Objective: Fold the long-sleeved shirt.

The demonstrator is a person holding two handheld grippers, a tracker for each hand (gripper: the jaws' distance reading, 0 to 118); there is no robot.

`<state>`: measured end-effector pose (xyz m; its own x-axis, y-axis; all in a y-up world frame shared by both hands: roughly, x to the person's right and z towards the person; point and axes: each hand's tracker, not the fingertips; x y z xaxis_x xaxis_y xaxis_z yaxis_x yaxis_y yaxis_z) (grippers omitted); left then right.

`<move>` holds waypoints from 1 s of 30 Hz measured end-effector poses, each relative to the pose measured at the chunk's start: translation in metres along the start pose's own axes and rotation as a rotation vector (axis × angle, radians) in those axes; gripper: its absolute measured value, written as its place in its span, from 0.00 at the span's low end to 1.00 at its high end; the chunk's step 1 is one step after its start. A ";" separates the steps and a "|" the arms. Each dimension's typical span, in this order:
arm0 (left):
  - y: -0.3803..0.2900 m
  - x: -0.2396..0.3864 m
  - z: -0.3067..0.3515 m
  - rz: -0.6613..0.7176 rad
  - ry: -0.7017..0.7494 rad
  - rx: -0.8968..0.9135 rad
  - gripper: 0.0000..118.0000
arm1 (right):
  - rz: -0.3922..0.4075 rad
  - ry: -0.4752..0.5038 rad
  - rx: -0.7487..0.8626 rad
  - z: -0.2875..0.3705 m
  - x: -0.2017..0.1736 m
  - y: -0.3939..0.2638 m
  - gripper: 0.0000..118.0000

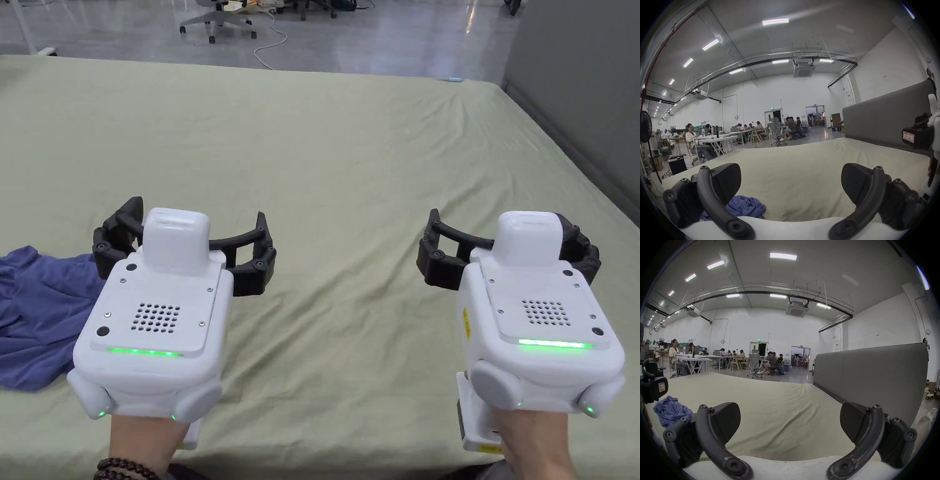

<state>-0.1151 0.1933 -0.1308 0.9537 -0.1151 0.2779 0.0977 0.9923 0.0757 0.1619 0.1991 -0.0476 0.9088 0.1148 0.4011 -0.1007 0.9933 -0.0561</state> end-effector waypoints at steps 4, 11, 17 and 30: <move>0.002 -0.001 0.002 0.058 -0.054 -0.004 0.09 | -0.029 -0.002 -0.013 0.003 0.001 0.001 0.21; -0.005 0.002 0.000 0.024 -0.008 -0.021 0.01 | -0.032 -0.005 -0.034 0.004 0.012 -0.008 0.00; -0.002 -0.017 0.005 0.044 0.052 -0.022 0.01 | -0.044 0.051 -0.035 -0.005 -0.016 0.000 0.00; 0.001 -0.128 0.038 0.021 0.467 -0.136 0.01 | -0.072 0.529 0.000 -0.004 -0.184 0.015 0.00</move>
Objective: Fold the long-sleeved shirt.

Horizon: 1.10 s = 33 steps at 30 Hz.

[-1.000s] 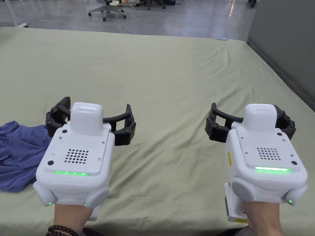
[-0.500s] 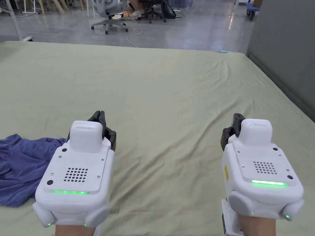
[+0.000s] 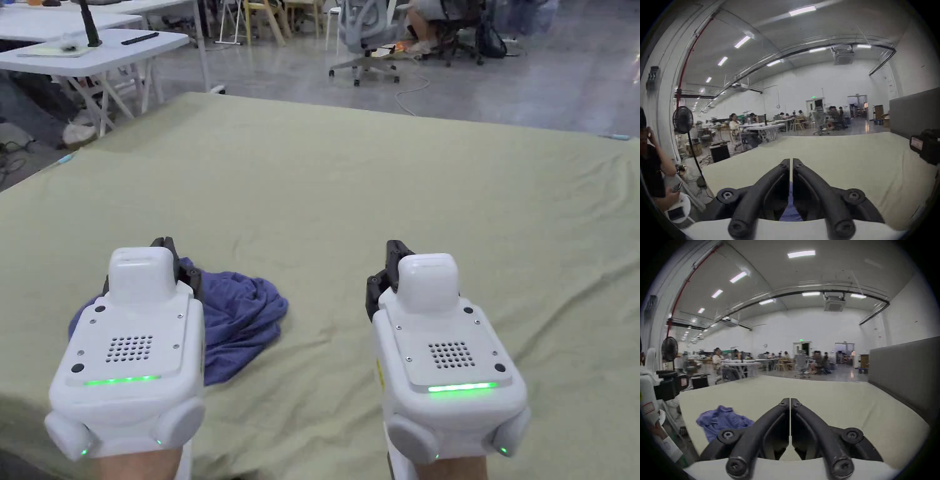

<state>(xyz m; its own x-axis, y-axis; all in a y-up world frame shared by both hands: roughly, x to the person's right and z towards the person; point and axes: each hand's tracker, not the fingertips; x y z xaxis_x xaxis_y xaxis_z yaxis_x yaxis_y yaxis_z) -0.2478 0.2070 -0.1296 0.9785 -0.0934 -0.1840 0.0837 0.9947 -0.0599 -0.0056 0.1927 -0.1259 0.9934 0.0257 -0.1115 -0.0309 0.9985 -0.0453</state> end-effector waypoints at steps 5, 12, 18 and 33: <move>0.000 -0.010 -0.040 0.074 -0.001 -0.206 0.31 | 0.001 0.036 -0.026 -0.008 -0.007 -0.003 0.00; -0.052 -0.024 -0.174 0.172 -0.103 -0.777 1.00 | 0.032 0.045 -0.064 -0.017 -0.009 -0.018 0.00; -0.096 -0.002 -0.230 0.031 -0.096 -0.910 1.00 | 0.074 0.042 -0.116 -0.036 -0.014 -0.032 0.00; -0.070 0.023 -0.243 -0.042 -0.264 -0.748 0.03 | 0.049 0.013 -0.140 -0.039 0.007 -0.029 0.00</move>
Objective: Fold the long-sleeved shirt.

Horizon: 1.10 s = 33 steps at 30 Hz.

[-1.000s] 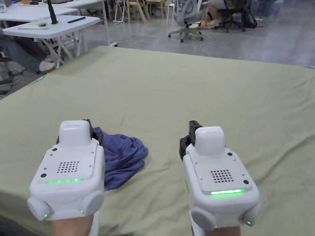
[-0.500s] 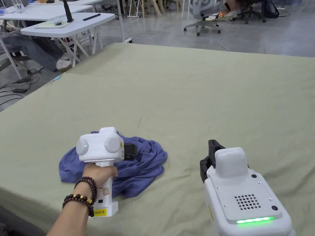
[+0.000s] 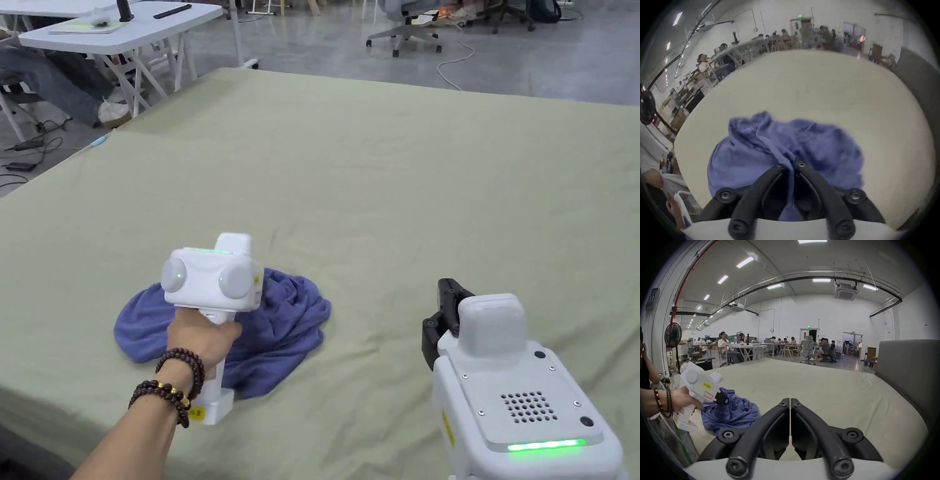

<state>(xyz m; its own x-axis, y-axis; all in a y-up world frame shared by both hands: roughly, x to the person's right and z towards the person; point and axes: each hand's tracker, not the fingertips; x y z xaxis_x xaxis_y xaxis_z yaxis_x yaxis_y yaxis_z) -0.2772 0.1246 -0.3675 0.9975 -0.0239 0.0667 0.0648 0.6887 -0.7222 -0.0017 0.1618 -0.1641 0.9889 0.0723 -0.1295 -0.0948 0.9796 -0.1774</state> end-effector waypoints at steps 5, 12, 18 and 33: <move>0.033 0.108 0.063 -0.086 -0.264 0.145 0.02 | -0.022 -0.088 0.053 0.024 0.026 0.013 0.00; 0.010 0.342 0.092 -0.269 -0.664 0.114 0.02 | -0.033 -0.339 0.111 0.094 0.109 0.031 0.00; -0.072 0.491 0.067 -0.398 -0.805 -0.101 0.02 | -0.015 -0.513 0.116 0.149 0.163 0.038 0.00; -0.083 0.305 0.114 -0.320 -0.442 0.269 0.98 | -0.076 -0.453 0.018 0.127 0.168 -0.001 0.00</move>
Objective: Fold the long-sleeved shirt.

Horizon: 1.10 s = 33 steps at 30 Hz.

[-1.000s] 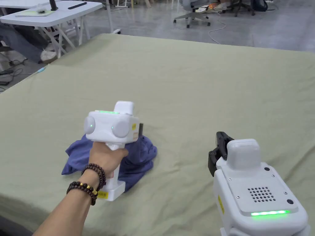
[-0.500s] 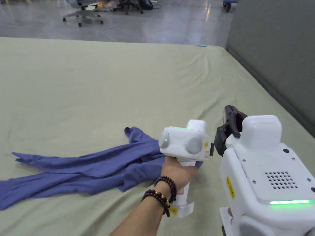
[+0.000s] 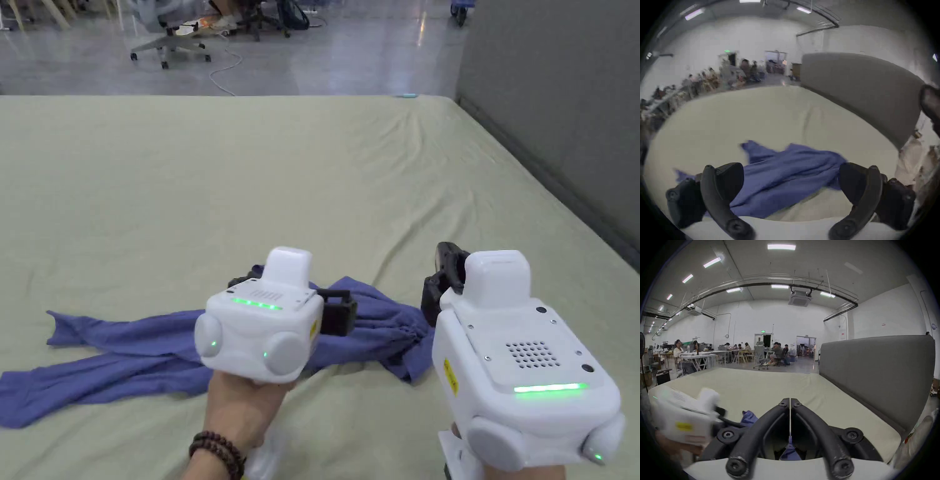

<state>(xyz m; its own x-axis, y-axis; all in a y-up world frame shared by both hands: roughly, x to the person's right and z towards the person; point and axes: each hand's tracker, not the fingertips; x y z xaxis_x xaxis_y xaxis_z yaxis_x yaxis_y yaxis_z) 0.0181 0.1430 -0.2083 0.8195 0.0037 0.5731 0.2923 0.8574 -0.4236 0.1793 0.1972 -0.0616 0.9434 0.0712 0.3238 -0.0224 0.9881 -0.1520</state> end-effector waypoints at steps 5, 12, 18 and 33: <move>-0.044 -0.034 0.076 0.027 0.151 0.118 0.93 | -0.010 0.009 -0.034 -0.003 -0.009 -0.013 0.00; -0.055 -0.058 0.098 0.123 0.151 0.122 0.00 | -0.010 0.013 -0.054 0.002 -0.013 -0.014 0.00; -0.017 -0.061 0.064 0.194 -0.024 -0.012 0.00 | -0.004 0.014 -0.055 0.004 -0.011 -0.013 0.00; 0.075 -0.070 -0.224 0.027 0.049 -0.474 0.91 | -0.045 -0.040 -0.213 -0.037 0.018 -0.051 0.00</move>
<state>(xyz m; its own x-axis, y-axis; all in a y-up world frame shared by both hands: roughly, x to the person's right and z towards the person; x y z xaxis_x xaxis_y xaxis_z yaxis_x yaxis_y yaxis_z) 0.0932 0.0921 -0.4375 0.8486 -0.0111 0.5289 0.4542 0.5280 -0.7176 0.2096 0.1427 -0.0830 0.9280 0.0369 0.3707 0.0942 0.9395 -0.3292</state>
